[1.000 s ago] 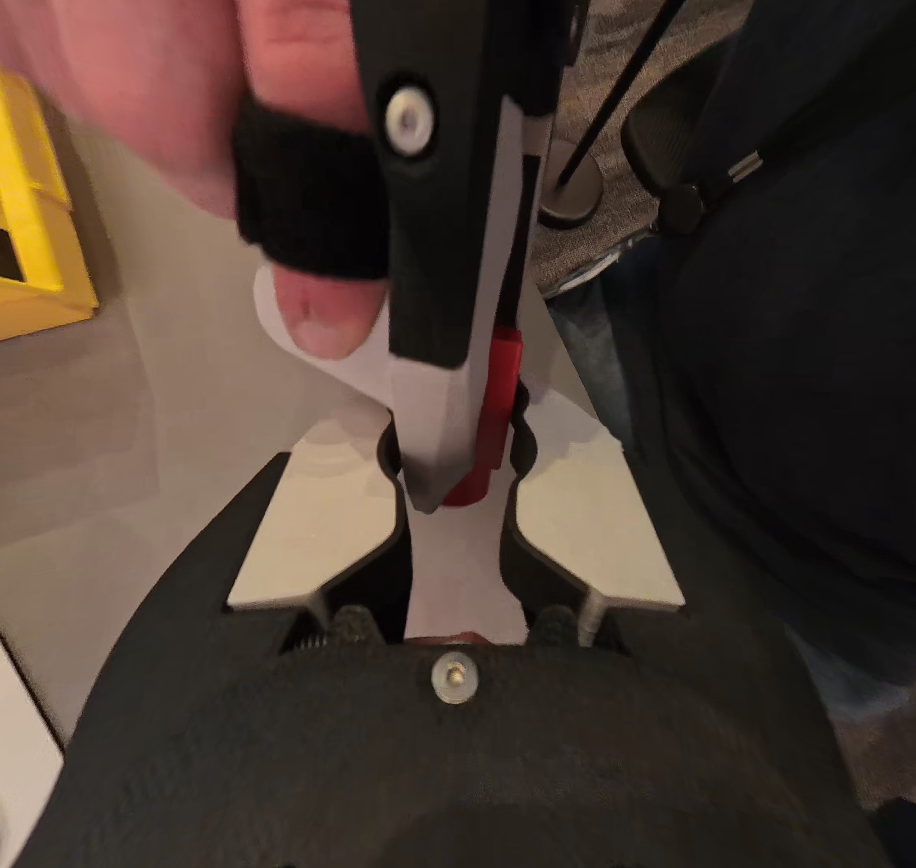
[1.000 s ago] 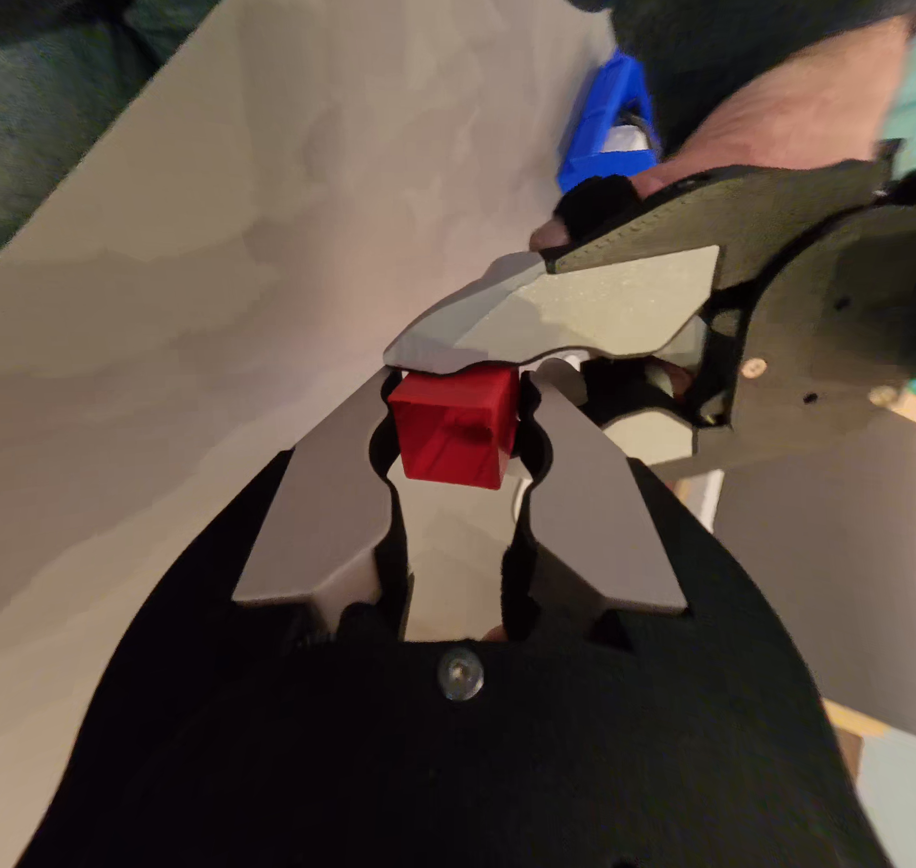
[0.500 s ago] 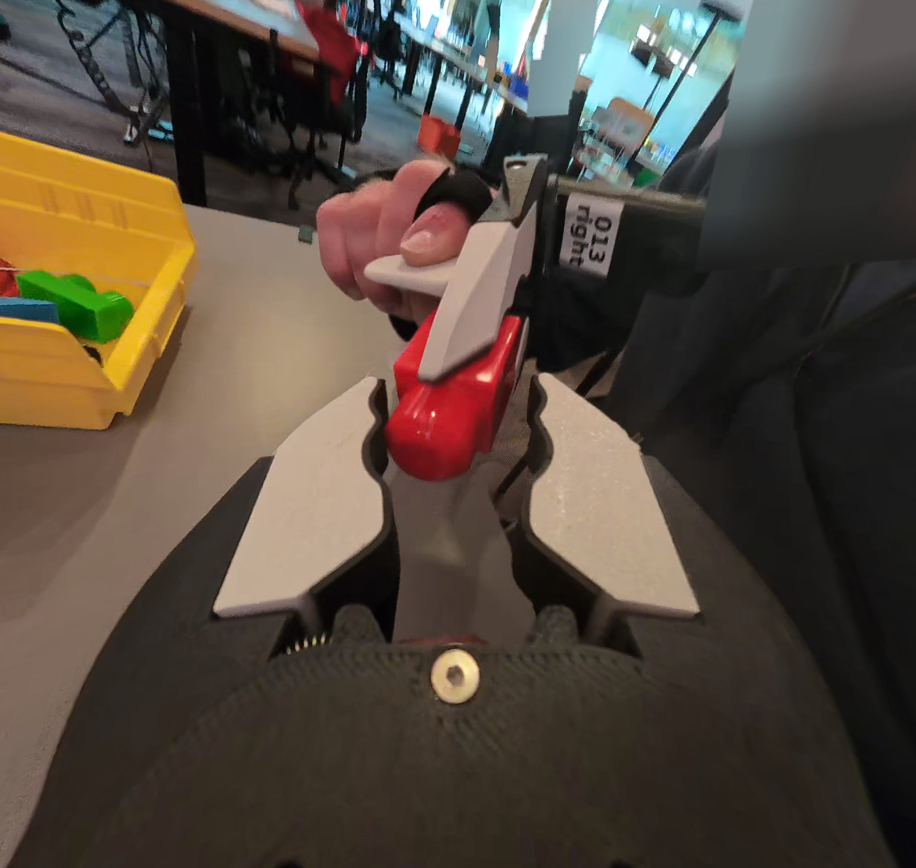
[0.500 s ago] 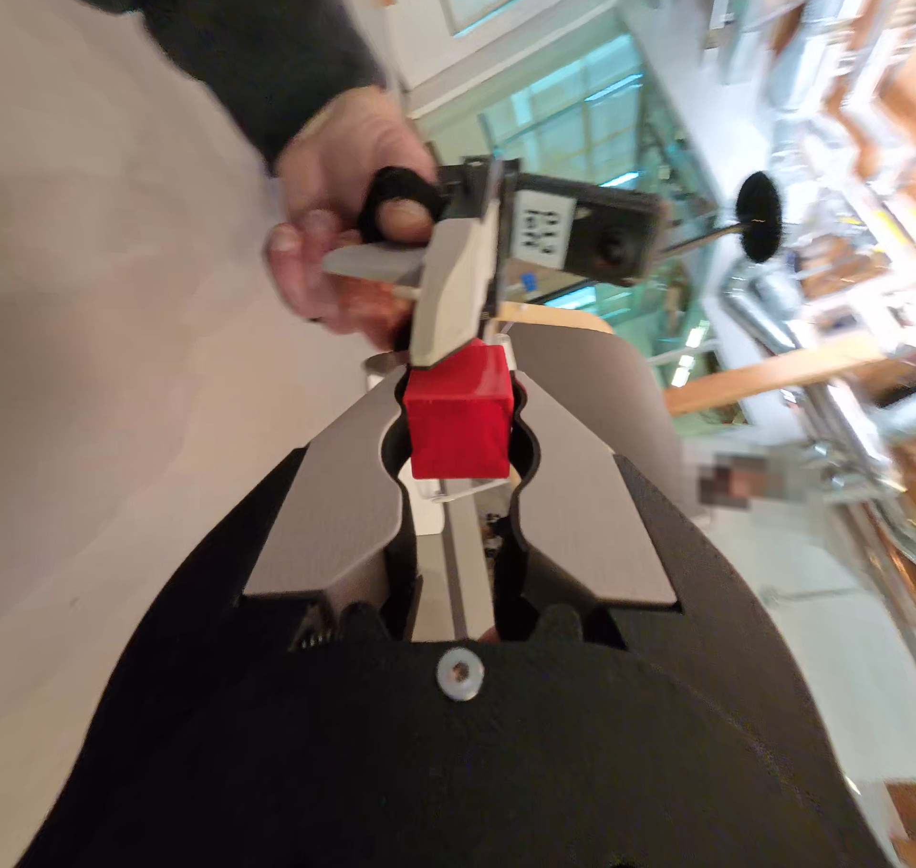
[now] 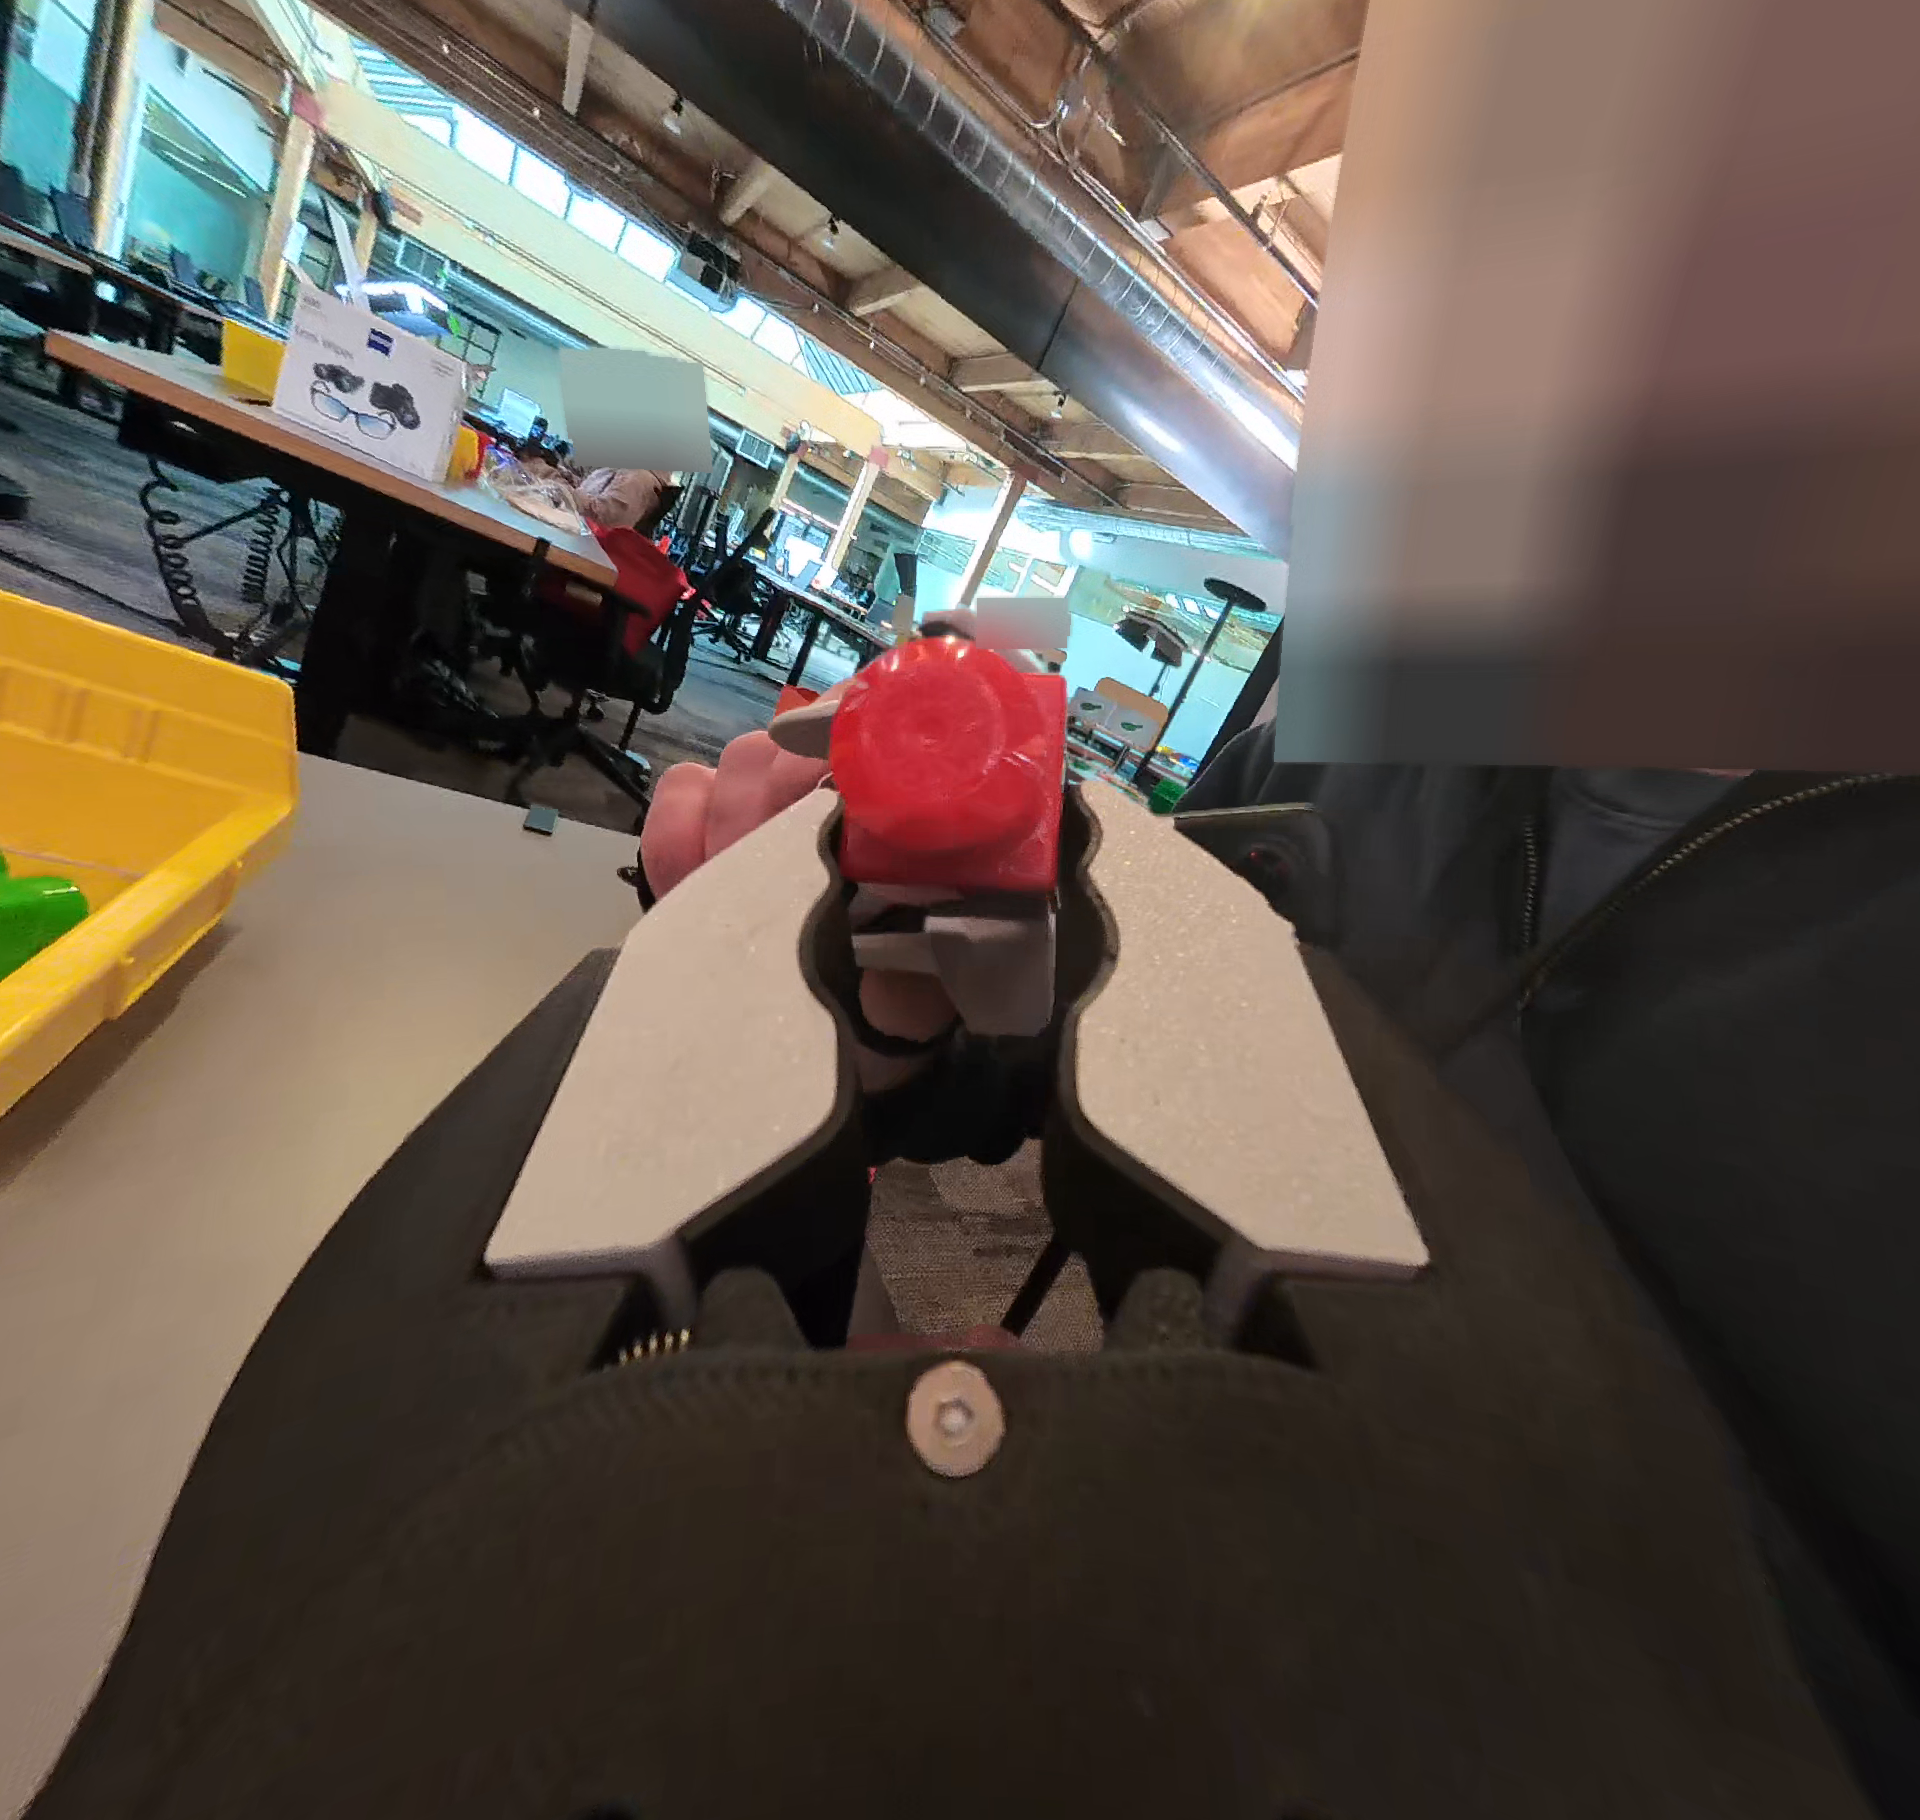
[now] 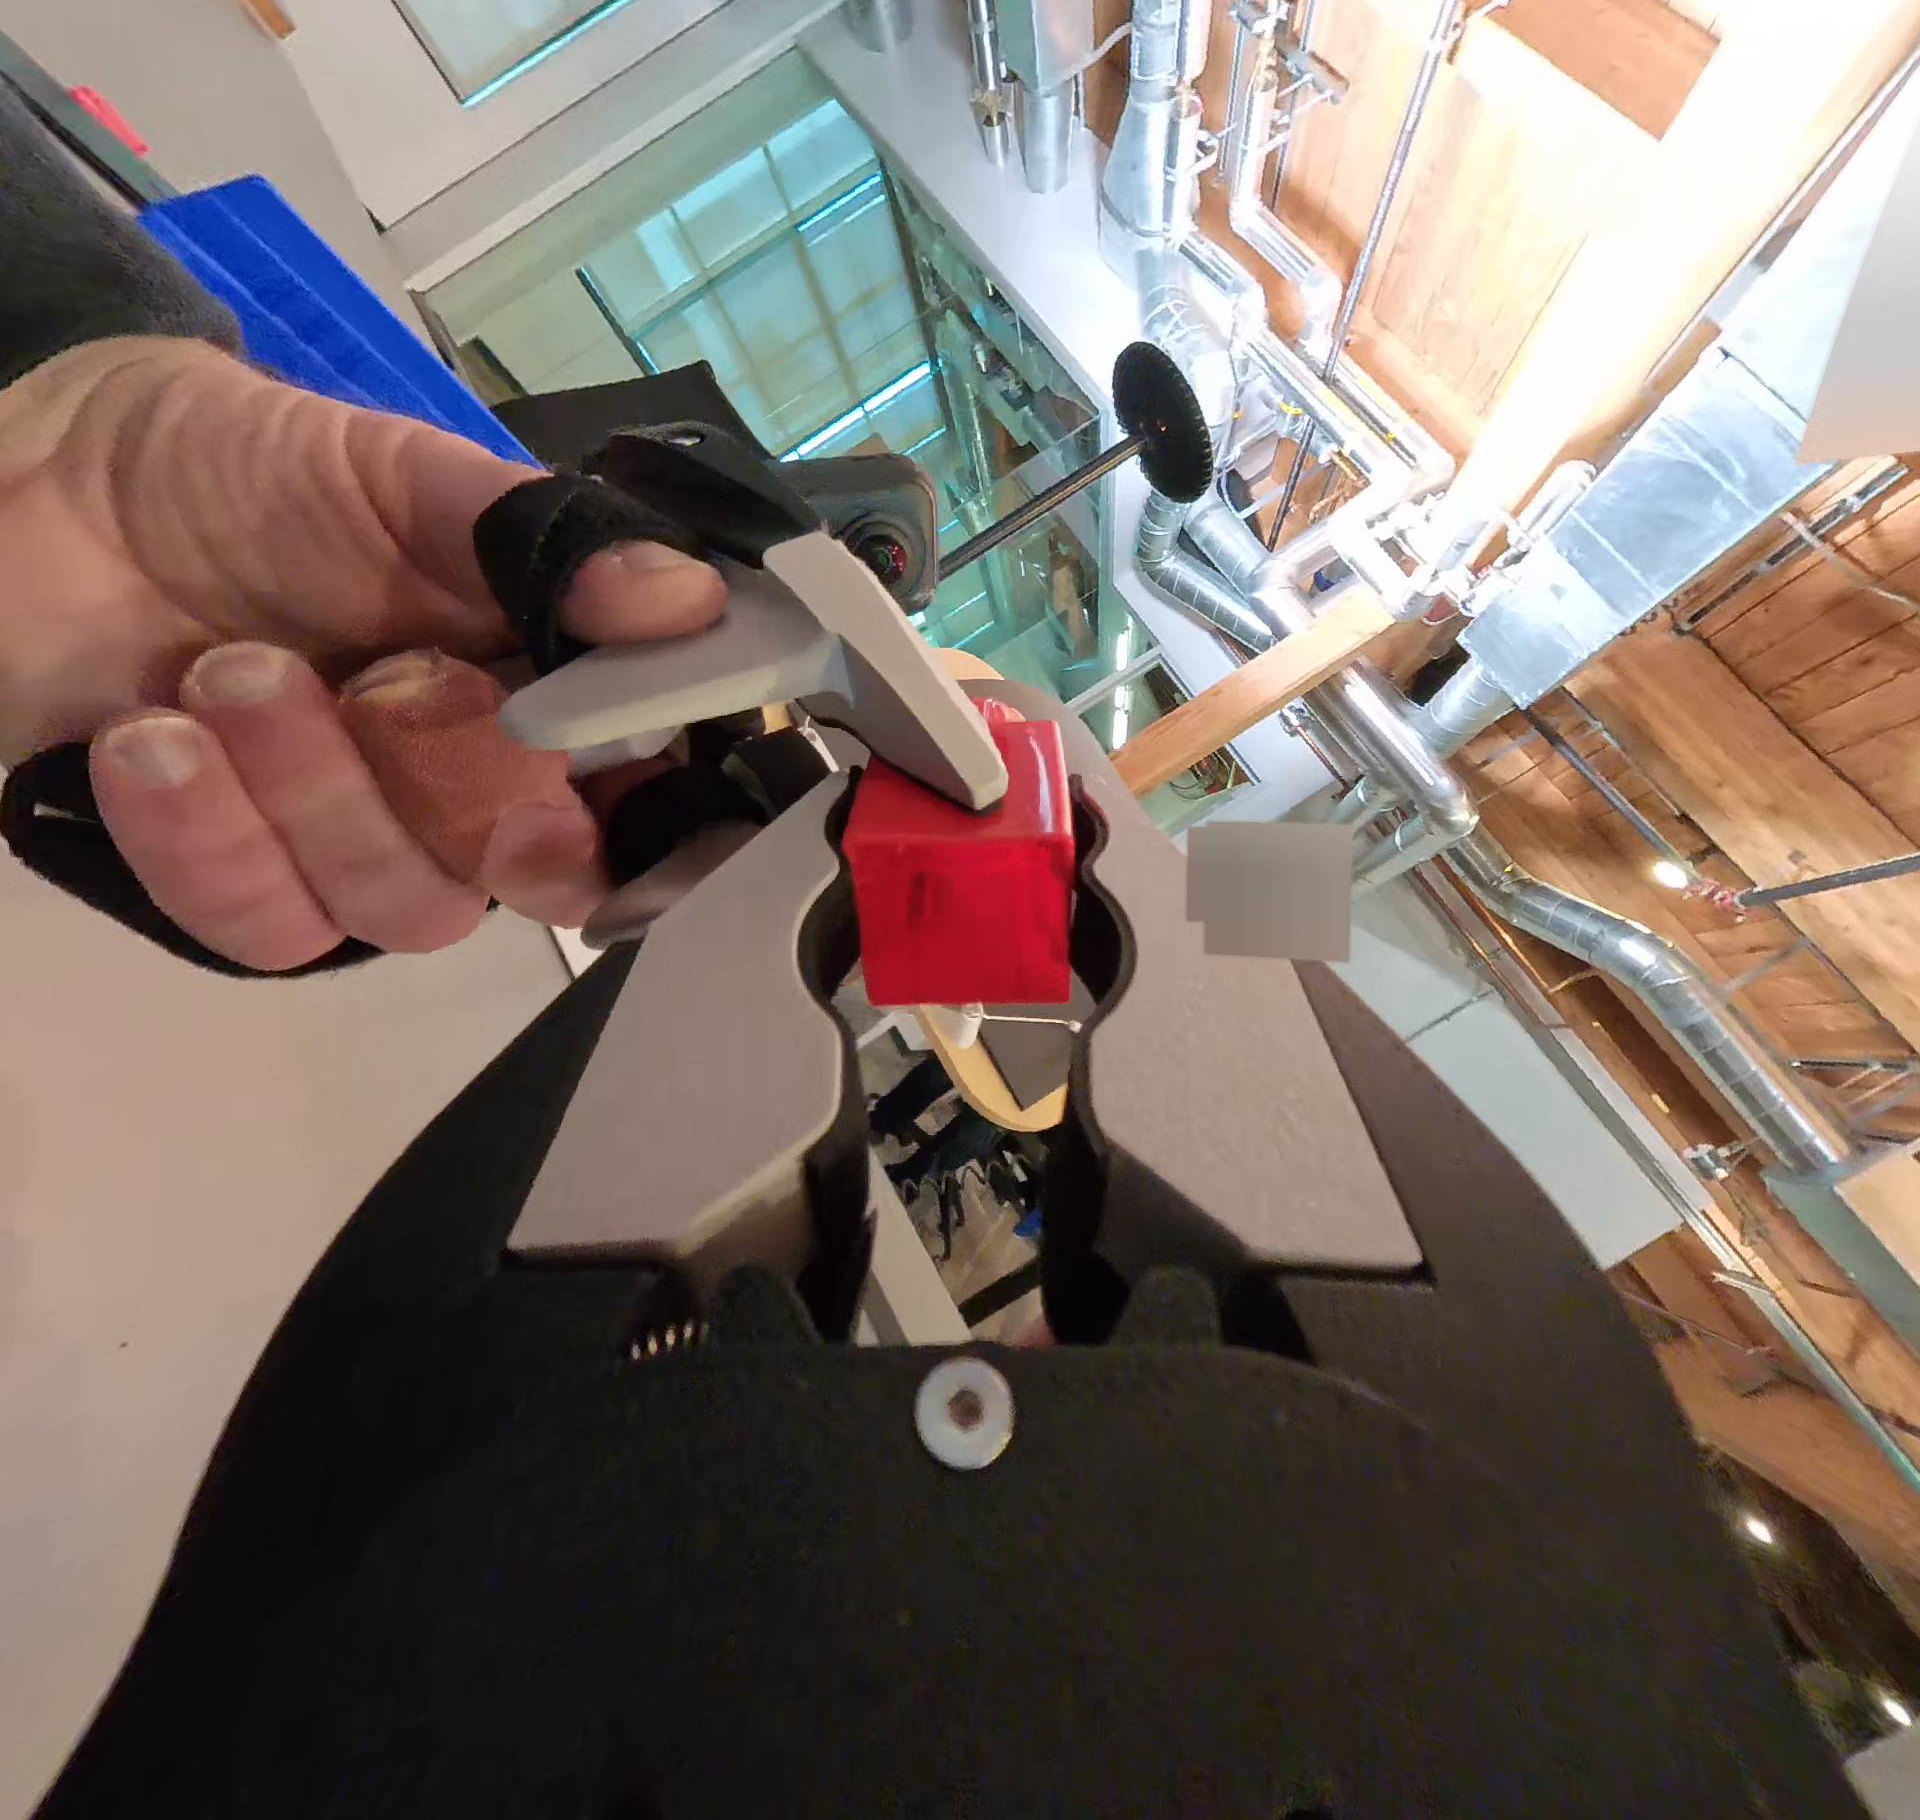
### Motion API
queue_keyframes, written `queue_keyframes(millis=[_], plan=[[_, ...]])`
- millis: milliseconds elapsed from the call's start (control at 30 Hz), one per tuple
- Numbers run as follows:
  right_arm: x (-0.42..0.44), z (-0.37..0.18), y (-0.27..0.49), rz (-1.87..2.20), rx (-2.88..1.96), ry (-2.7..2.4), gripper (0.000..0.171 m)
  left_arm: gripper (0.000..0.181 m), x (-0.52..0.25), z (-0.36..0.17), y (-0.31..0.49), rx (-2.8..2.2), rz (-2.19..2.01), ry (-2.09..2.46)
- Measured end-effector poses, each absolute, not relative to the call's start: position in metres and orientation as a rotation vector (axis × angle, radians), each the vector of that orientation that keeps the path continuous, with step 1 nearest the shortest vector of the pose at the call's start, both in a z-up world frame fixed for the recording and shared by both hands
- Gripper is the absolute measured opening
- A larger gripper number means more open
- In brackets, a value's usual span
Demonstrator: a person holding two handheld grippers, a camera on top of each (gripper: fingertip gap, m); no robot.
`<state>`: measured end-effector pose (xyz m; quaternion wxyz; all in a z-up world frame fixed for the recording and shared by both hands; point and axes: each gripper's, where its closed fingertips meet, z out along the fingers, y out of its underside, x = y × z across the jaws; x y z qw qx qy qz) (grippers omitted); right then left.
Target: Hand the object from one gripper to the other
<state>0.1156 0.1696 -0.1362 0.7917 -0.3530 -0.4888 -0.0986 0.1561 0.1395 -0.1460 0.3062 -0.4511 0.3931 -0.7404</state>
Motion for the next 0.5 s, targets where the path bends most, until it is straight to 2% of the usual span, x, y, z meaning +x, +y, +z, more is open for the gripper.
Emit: queue_keyframes(millis=[33, 133, 200, 233, 433, 500], plan=[[0.115, -0.139, 0.169, -0.201, -0.765, -1.073, 0.035, 0.036, 0.156, -0.148, 0.14, -1.199, -1.939, 1.046], [0.11, -0.151, 0.16, -0.092, -0.756, -1.208, 0.056, 0.036, 0.152, -0.15, 0.139, -1.214, -1.885, 1.114], [0.112, -0.156, 0.157, 0.02, -0.801, -1.299, 0.082, 0.036, 0.149, -0.157, 0.138, -1.256, -1.801, 1.219], [0.113, -0.157, 0.156, 0.07, -0.824, -1.337, 0.089, 0.036, 0.148, -0.16, 0.138, -1.271, -1.765, 1.276], [0.115, -0.174, 0.146, 0.188, -0.876, -1.667, 0.092, 0.037, 0.143, -0.18, 0.128, -1.357, -1.556, 1.621], [0.113, -0.182, 0.142, 0.184, -0.862, -1.773, 0.087, 0.036, 0.143, -0.189, 0.125, -1.401, -1.498, 1.725]])
